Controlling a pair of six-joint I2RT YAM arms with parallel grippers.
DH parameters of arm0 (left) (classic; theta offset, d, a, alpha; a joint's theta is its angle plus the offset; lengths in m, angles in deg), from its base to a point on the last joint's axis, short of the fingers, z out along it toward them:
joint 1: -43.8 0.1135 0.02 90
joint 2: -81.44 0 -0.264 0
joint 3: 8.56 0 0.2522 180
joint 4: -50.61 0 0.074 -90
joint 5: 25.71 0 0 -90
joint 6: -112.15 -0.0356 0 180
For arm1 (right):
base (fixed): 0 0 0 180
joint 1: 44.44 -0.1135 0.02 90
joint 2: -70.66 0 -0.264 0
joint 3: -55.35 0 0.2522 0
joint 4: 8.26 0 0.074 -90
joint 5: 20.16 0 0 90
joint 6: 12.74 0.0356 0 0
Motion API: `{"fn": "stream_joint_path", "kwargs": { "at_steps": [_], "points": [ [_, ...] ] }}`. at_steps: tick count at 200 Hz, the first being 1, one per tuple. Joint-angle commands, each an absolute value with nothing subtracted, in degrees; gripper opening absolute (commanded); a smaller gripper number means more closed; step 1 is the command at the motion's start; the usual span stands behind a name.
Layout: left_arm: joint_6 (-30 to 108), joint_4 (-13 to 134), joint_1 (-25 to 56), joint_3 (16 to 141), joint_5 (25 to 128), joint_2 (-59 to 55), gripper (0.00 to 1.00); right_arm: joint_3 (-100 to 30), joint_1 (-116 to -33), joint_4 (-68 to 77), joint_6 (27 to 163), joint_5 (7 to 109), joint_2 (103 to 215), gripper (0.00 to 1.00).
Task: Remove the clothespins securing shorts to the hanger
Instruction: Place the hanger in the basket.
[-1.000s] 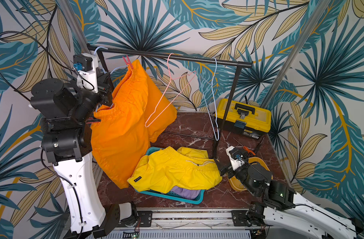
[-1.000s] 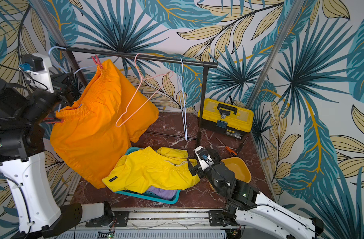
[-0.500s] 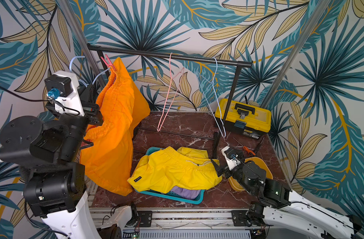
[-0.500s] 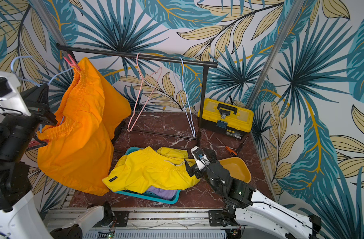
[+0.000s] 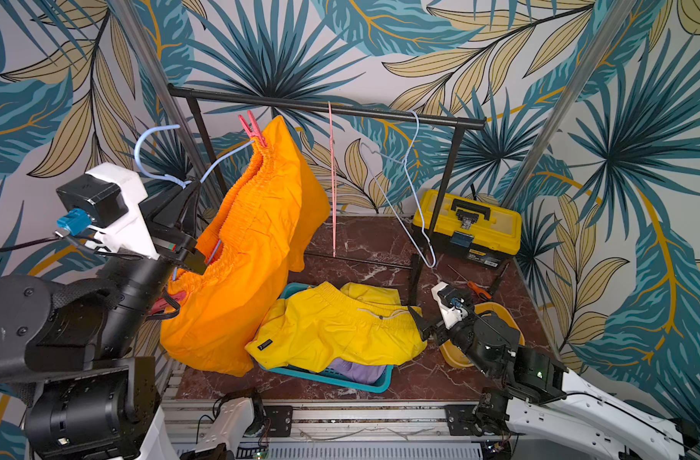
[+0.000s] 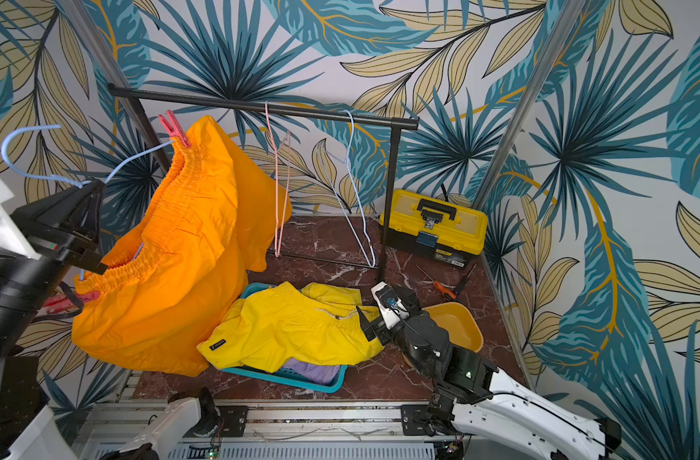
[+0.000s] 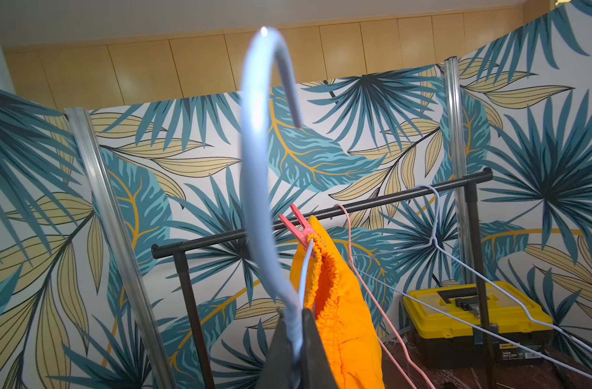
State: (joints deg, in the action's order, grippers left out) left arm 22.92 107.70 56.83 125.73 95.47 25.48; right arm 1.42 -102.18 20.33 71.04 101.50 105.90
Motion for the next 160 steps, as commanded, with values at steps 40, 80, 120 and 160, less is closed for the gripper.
{"fn": "stream_joint_path", "kwargs": {
  "at_steps": [40, 80, 120, 160],
  "points": [
    [28.30, 108.03, 57.29, 126.03, 97.33, 29.66, 0.00, 1.43, -102.25, 19.66, 70.94, 101.83, 107.04, 1.00],
    [30.09, 108.05, 57.24, 113.10, 98.09, 37.71, 0.00, 0.82, -102.23, 19.57, 70.66, 101.63, 106.95, 1.00],
    [30.60, 108.05, 57.24, 103.46, 105.77, 39.83, 0.00, 0.42, -102.28, 19.47, 70.26, 101.37, 107.50, 1.00],
    [27.01, 108.03, 57.24, 94.43, 115.36, 39.58, 0.00, -0.77, -102.28, 20.33, 71.26, 100.52, 108.11, 1.00]
  ]
}}
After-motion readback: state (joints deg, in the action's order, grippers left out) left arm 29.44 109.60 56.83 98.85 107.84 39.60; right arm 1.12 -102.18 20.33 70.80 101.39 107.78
